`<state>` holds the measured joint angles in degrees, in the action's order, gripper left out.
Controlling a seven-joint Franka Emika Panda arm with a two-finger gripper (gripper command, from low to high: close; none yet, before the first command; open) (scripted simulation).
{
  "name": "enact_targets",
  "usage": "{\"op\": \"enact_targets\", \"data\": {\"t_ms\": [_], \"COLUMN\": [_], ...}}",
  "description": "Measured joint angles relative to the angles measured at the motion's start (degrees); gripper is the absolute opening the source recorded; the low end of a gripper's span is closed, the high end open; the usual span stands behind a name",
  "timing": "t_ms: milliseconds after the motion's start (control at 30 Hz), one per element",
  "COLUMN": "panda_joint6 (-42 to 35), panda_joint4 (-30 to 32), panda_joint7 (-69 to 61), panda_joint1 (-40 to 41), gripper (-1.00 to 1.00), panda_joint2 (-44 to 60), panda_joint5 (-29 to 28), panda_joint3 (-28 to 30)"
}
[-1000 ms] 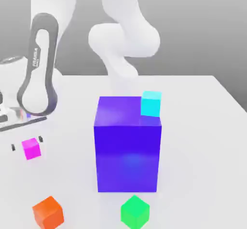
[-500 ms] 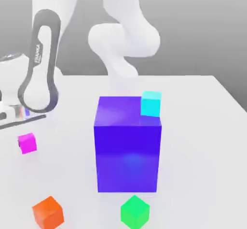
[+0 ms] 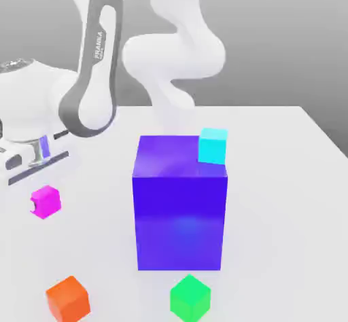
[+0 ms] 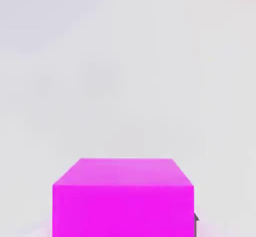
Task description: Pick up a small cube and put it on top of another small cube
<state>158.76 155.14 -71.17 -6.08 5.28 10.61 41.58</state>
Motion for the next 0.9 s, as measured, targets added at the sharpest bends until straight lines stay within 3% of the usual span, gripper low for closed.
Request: {"op": "enact_targets", "data": {"t_ms": [533,767,800,900], "panda_joint6": [-8.9,-1.8,-0.8,-0.8], "panda_joint4": [-10.7,-12.2,-12.3,-12.3], "panda_joint7": [-38.6,-46.4,-47.1,-47.1], "panda_joint1": [-17.0,-15.5,-15.0,-15.0], "gripper": [-1.00,-1.00,1.00,1.00], "panda_joint2": [0.7,9.5,10.8,10.8], "panda_joint5": [-6.2,-0.1,0.9,0.9], "panda_joint3": [-20.1,-25.1,-25.8,-25.8]}}
